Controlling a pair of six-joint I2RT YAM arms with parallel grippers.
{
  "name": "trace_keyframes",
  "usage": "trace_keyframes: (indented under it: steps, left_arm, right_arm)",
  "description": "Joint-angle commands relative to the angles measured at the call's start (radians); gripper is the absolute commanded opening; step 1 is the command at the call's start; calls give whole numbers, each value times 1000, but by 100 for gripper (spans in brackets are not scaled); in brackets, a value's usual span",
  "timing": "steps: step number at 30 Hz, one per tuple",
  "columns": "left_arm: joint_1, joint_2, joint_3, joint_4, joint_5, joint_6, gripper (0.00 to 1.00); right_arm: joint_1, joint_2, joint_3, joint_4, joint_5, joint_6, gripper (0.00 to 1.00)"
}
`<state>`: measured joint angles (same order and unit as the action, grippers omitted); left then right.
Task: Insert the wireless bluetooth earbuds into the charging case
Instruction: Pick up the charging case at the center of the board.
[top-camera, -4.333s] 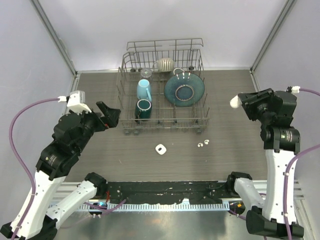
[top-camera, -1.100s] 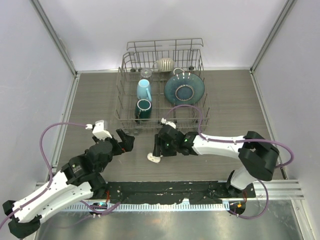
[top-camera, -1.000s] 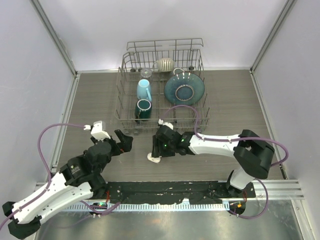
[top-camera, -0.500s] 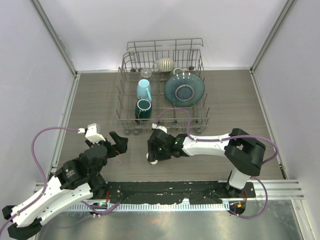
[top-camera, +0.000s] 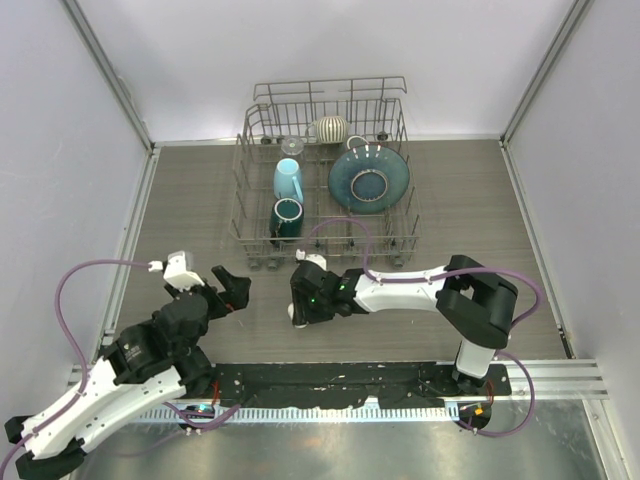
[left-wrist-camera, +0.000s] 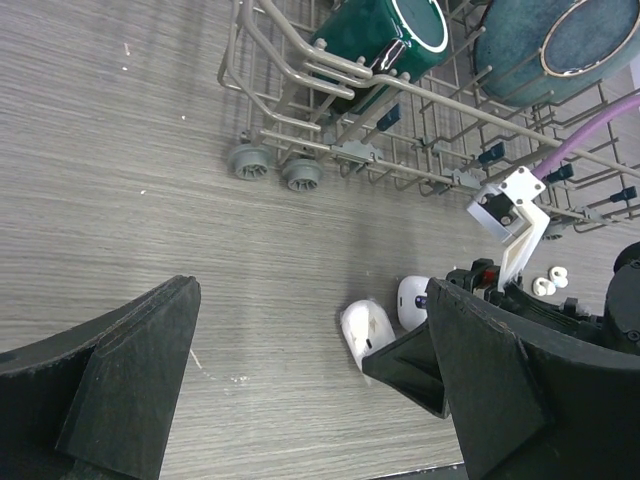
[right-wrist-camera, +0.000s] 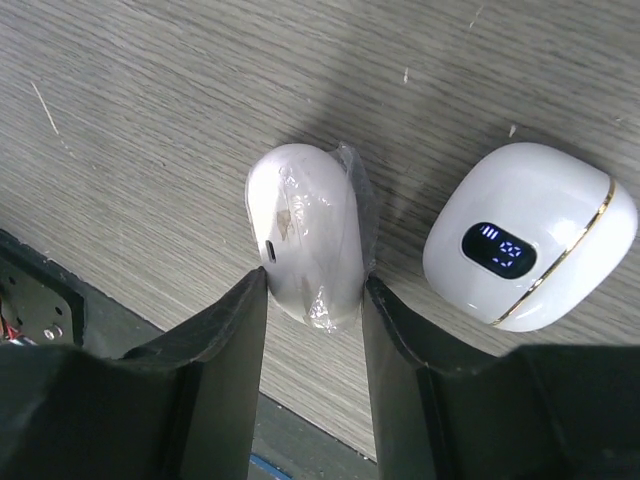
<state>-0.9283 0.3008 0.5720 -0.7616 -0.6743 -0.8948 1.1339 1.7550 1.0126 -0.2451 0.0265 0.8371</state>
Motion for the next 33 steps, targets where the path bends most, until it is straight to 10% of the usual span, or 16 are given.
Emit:
trace_keyframes:
  steps: [1,14,33]
  left_arm:
    - [-3,-23,35,-28,-47,-26,100]
    - [-3,-17,57,-85,-94,-62,100]
    - [-4,-111,57,-173,-145,-121,100]
  right_arm:
    - [45,0,75,-75,139,-38,1]
    - [273,234,472,-654,723,17,1]
    - [319,215,446,-598,708,-15,22]
